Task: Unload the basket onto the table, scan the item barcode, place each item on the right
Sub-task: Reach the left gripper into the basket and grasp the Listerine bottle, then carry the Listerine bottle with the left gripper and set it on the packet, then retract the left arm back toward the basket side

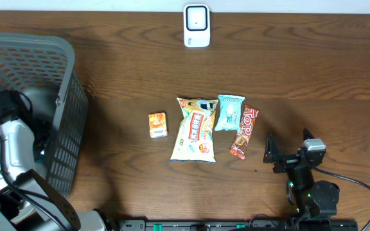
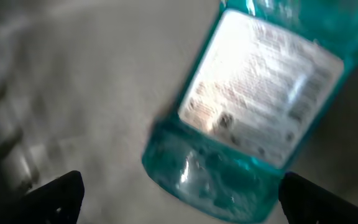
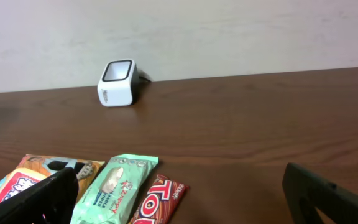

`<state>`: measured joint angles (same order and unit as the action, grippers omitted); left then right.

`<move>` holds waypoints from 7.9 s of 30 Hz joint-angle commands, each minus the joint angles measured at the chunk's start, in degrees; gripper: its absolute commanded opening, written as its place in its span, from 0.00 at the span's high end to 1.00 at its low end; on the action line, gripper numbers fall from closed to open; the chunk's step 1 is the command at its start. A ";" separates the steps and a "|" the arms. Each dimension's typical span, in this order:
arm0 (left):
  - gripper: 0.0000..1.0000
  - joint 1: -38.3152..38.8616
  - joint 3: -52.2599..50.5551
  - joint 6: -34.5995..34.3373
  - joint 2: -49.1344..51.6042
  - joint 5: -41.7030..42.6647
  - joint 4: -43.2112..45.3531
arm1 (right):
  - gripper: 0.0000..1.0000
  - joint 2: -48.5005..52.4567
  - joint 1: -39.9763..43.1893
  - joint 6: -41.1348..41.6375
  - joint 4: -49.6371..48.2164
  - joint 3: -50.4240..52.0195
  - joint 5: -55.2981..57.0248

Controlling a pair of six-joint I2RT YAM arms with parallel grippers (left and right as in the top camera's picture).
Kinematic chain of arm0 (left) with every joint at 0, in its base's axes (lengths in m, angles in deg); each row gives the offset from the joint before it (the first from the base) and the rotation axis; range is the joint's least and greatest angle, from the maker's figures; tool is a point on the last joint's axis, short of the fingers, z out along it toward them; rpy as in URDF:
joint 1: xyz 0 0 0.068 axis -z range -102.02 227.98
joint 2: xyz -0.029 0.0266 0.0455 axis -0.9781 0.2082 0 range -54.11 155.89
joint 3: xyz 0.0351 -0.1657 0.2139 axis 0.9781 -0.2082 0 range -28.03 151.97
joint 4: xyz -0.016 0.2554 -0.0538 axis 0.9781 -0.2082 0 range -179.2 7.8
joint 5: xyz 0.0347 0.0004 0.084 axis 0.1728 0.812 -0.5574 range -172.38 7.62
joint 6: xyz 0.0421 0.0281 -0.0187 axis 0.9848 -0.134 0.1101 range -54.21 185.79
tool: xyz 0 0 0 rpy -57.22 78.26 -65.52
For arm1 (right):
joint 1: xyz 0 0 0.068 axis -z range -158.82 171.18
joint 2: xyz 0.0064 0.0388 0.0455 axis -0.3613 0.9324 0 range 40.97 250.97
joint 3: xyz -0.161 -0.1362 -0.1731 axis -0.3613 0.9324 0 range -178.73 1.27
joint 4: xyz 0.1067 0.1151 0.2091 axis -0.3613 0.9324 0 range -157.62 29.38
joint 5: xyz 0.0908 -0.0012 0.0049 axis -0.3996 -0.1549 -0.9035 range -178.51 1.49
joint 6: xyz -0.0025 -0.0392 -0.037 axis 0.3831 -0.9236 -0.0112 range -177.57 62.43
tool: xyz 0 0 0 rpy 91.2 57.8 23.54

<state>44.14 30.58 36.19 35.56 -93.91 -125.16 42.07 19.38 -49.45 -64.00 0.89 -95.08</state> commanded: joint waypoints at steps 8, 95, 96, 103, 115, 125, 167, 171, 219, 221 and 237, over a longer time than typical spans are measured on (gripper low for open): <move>0.02 -0.52 -0.22 4.24 0.79 -0.04 5.77 | 0.01 -0.07 -0.33 0.42 0.22 0.04 0.24; 0.44 57.11 4.63 -4.15 -14.84 40.65 25.73 | 0.01 -0.07 -0.33 0.42 0.24 0.04 0.24; 0.44 58.42 4.63 -4.46 -12.74 40.09 25.73 | 0.01 -0.07 -0.33 0.42 0.24 0.04 0.24; 0.44 64.83 4.63 -11.69 1.01 36.81 25.53 | 0.01 -0.07 -0.33 0.42 0.24 0.04 0.24; 0.44 74.16 4.63 -25.40 13.64 25.99 27.50 | 0.01 -0.07 -0.33 0.42 0.22 0.04 0.24; 0.02 76.30 5.88 -20.72 9.94 22.16 28.28 | 0.01 -0.07 -0.33 0.42 0.22 0.04 0.24; 0.02 56.26 34.21 35.87 -26.38 -3.17 12.37 | 0.01 -0.07 -0.33 0.42 0.24 0.04 0.24; 0.02 56.30 33.94 35.78 -29.22 -3.13 12.37 | 0.01 -0.07 -0.33 0.42 0.22 0.04 0.24; 0.02 31.56 34.21 20.15 -67.01 9.42 16.74 | 0.01 -0.07 -0.33 0.42 0.22 0.04 0.24; 0.02 30.93 34.21 20.13 -67.06 9.42 16.98 | 0.01 -0.07 -0.33 0.42 0.24 0.04 0.24; 0.02 25.51 18.49 20.13 -80.50 9.42 23.30 | 0.01 -0.07 -0.33 24.94 -0.87 0.04 -14.64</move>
<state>69.82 51.21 55.36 -45.45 -85.27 -101.69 42.07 19.38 -38.59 -64.61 0.89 -100.41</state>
